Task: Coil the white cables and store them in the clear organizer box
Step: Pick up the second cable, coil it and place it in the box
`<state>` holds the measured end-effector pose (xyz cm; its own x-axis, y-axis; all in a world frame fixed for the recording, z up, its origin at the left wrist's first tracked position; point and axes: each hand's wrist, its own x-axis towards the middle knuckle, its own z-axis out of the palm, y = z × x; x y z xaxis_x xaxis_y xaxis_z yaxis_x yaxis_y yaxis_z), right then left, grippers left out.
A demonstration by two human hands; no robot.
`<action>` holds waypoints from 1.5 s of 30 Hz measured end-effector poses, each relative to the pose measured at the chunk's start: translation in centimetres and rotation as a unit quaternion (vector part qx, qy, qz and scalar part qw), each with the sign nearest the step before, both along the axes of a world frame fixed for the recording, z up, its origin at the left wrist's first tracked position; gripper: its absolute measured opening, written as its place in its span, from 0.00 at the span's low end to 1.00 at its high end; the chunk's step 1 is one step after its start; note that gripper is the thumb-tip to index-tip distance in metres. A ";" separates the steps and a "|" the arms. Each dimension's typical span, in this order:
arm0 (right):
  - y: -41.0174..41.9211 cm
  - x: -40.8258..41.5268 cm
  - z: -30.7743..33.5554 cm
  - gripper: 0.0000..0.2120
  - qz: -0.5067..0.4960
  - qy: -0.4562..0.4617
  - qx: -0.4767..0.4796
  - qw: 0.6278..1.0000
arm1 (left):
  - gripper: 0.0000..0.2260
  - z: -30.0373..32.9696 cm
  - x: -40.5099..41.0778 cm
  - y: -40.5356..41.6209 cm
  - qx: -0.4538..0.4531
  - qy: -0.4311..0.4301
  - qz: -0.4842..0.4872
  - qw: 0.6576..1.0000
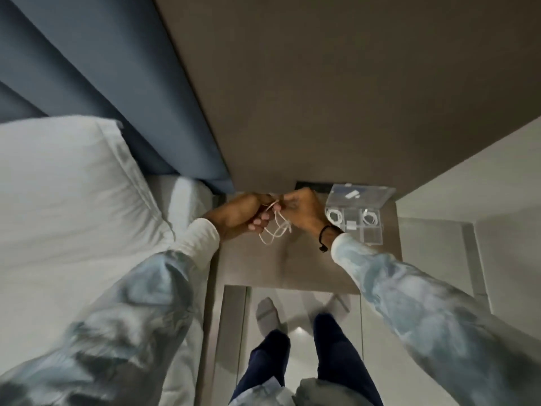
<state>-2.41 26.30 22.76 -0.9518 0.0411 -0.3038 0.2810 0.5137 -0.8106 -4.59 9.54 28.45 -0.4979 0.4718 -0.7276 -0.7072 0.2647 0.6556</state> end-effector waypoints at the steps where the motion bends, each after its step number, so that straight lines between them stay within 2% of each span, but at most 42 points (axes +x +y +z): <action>1: -0.1 -0.6 1.9 0.08 -0.021 0.022 -0.014 0.999 | 0.14 2.5 -0.5 -0.3 -0.005 0.009 -0.034 0.999; 3: -0.4 -1.9 5.8 0.07 -0.032 0.070 -0.034 0.996 | 0.14 7.0 -1.3 -0.7 -0.035 0.050 -0.100 0.993; 5: -0.6 -2.9 9.5 0.07 -0.024 0.112 -0.033 0.993 | 0.15 11.3 -2.0 -0.8 -0.040 0.105 -0.123 0.986; 6: -0.6 -3.2 11.3 0.13 -0.016 0.132 -0.025 0.991 | 0.15 13.3 -2.2 -0.8 -0.023 0.127 -0.112 0.985; 7: -0.7 -3.5 12.8 0.18 -0.008 0.158 -0.022 0.987 | 0.14 15.3 -2.5 -0.7 0.008 0.144 -0.089 0.986; 8: -0.8 -3.8 14.4 0.18 -0.002 0.177 -0.018 0.984 | 0.14 17.2 -2.9 -0.7 0.048 0.157 -0.058 0.985; 10: -1.5 -3.9 16.9 0.10 0.004 0.183 -0.023 0.983 | 0.14 20.4 -3.3 -0.6 0.134 0.177 0.002 0.975; 11: -1.9 -3.9 18.0 0.10 0.015 0.182 -0.019 0.983 | 0.13 22.0 -3.5 -0.5 0.174 0.193 0.033 0.965; 13: -2.8 -4.0 19.5 0.18 0.068 0.175 0.031 0.982 | 0.13 24.9 -4.3 -0.5 0.255 0.218 0.120 0.934; 15: -3.3 -3.9 20.9 0.20 0.112 0.174 0.046 0.977 | 0.13 26.9 -5.6 -0.4 0.307 0.258 0.214 0.891; 17: -3.4 -3.7 22.3 0.17 0.110 0.214 0.043 0.970 | 0.12 27.7 -6.6 -0.6 0.239 0.397 0.253 0.849; 19: -3.4 -3.7 23.8 0.16 0.105 0.250 0.048 0.961 | 0.11 27.2 -7.1 -1.4 0.090 0.566 0.226 0.788; 20: -3.4 -3.8 24.8 0.15 0.113 0.261 0.058 0.957 | 0.10 26.6 -7.1 -2.2 0.006 0.640 0.185 0.746; 22: -2.8 -4.0 26.3 0.12 0.146 0.270 0.098 0.947 | 0.08 25.3 -7.1 -3.7 -0.137 0.744 0.042 0.652; 23: -2.3 -4.2 27.0 0.11 0.161 0.273 0.119 0.941 | 0.09 24.7 -7.1 -4.3 -0.185 0.762 -0.037 0.619; 24: -1.7 -4.4 27.6 0.10 0.169 0.278 0.140 0.935 | 0.08 24.3 -6.8 -4.7 -0.213 0.759 -0.093 0.608; 28: 1.1 -5.9 29.1 0.12 0.111 0.336 0.188 0.916 | 0.07 24.1 -5.0 -4.5 -0.218 0.707 -0.159 0.654; 29: 1.7 -6.3 29.2 0.13 0.099 0.352 0.195 0.910 | 0.08 24.1 -4.6 -4.2 -0.212 0.680 -0.175 0.679; 31: 2.6 -6.6 29.1 0.17 0.097 0.384 0.219 0.892 | 0.12 24.6 -3.6 -3.8 -0.176 0.602 -0.188 0.756; 32: 2.8 -6.6 29.0 0.20 0.097 0.396 0.235 0.882 | 0.13 25.1 -3.2 -3.8 -0.132 0.557 -0.181 0.800; 34: 3.0 -6.2 28.8 0.26 0.093 0.407 0.240 0.876 | 0.14 26.3 -2.5 -4.0 0.010 0.448 -0.136 0.884; 35: 3.0 -5.9 28.7 0.28 0.090 0.404 0.229 0.881 | 0.14 26.9 -2.1 -4.2 0.097 0.387 -0.107 0.911; 36: 2.8 -5.6 28.6 0.29 0.088 0.394 0.217 0.889 | 0.14 27.6 -1.8 -4.2 0.178 0.336 -0.081 0.921; 38: 2.4 -5.1 28.4 0.29 0.077 0.338 0.206 0.915 | 0.13 28.9 -1.7 -4.0 0.308 0.283 -0.027 0.908; 41: 1.3 -4.2 27.6 0.24 0.072 0.241 0.174 0.952 | 0.13 30.5 -2.3 -3.0 0.446 0.235 0.068 0.861; 43: 0.3 -3.6 27.0 0.24 0.088 0.214 0.155 0.960 | 0.13 31.1 -2.9 -2.2 0.478 0.239 0.163 0.829; 45: -0.9 -3.0 26.5 0.26 0.105 0.186 0.137 0.967 | 0.12 31.3 -3.9 -1.5 0.463 0.260 0.280 0.800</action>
